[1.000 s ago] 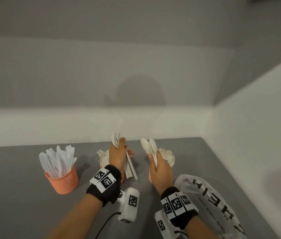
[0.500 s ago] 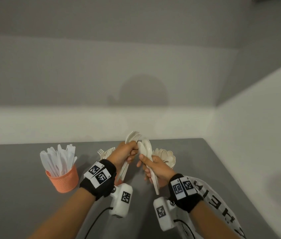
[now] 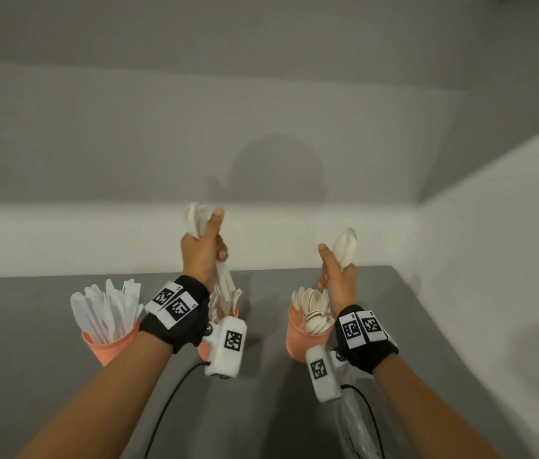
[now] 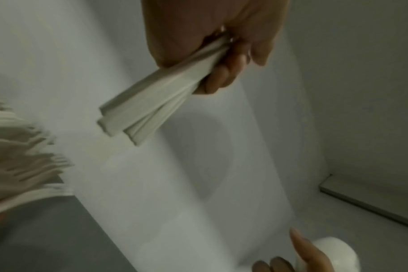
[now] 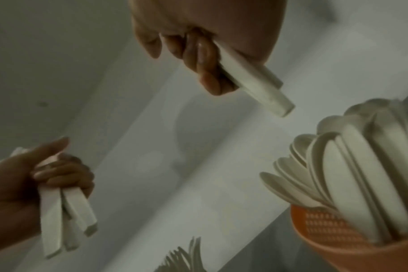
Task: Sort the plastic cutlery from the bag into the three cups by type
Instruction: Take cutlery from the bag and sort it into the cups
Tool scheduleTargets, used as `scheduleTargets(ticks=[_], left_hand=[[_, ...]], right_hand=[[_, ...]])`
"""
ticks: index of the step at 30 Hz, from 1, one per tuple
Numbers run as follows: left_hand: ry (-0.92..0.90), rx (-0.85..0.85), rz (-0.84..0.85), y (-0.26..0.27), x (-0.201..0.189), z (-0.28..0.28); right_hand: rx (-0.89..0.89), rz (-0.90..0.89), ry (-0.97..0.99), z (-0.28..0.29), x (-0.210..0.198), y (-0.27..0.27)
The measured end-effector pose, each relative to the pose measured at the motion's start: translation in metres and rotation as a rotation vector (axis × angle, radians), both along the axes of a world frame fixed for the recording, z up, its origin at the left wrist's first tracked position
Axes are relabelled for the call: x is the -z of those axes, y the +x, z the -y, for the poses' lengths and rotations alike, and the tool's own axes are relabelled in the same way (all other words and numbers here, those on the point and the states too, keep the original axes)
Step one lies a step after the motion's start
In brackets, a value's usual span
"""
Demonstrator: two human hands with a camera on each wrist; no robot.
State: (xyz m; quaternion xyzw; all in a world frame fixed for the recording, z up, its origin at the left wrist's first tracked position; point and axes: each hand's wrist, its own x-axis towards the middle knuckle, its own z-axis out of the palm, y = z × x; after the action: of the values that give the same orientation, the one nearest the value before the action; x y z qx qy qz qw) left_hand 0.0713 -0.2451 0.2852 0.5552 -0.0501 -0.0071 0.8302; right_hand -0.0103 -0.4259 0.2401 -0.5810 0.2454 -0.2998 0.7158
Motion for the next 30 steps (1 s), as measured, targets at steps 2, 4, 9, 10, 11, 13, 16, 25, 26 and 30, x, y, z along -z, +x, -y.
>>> scheduleTargets(ticks=[2, 4, 9, 10, 11, 13, 16, 25, 26, 30], left_hand=[[-0.003, -0.076, 0.013, 0.002, 0.005, -0.007], [0.069, -0.127, 0.027, 0.001, 0.017, -0.009], [0.136, -0.172, 0.026, -0.002, 0.050, 0.000], [0.146, -0.173, 0.023, -0.001, 0.053, 0.003], [0.150, -0.169, 0.018, -0.001, 0.055, 0.006], [0.164, -0.149, 0.015, 0.002, 0.059, 0.012], [0.200, -0.133, 0.022, 0.007, 0.064, 0.017], [0.356, -0.035, 0.042, 0.006, 0.079, 0.017], [0.366, -0.028, 0.039, 0.005, 0.081, 0.016], [0.431, 0.007, 0.007, 0.005, 0.091, 0.013]], right_hand=[[0.049, -0.005, 0.006, 0.001, 0.005, 0.004], [0.077, -0.019, 0.003, 0.000, 0.013, 0.008], [0.089, -0.048, -0.037, -0.002, 0.029, 0.016], [0.084, -0.044, -0.037, -0.002, 0.031, 0.017], [0.081, -0.040, -0.034, -0.001, 0.033, 0.018], [0.083, -0.029, -0.023, 0.001, 0.037, 0.020], [0.079, 0.009, 0.003, 0.002, 0.039, 0.024], [0.013, -0.035, -0.048, 0.008, 0.050, 0.028], [-0.001, -0.054, -0.065, 0.009, 0.052, 0.027], [-0.051, -0.126, -0.144, 0.013, 0.064, 0.023]])
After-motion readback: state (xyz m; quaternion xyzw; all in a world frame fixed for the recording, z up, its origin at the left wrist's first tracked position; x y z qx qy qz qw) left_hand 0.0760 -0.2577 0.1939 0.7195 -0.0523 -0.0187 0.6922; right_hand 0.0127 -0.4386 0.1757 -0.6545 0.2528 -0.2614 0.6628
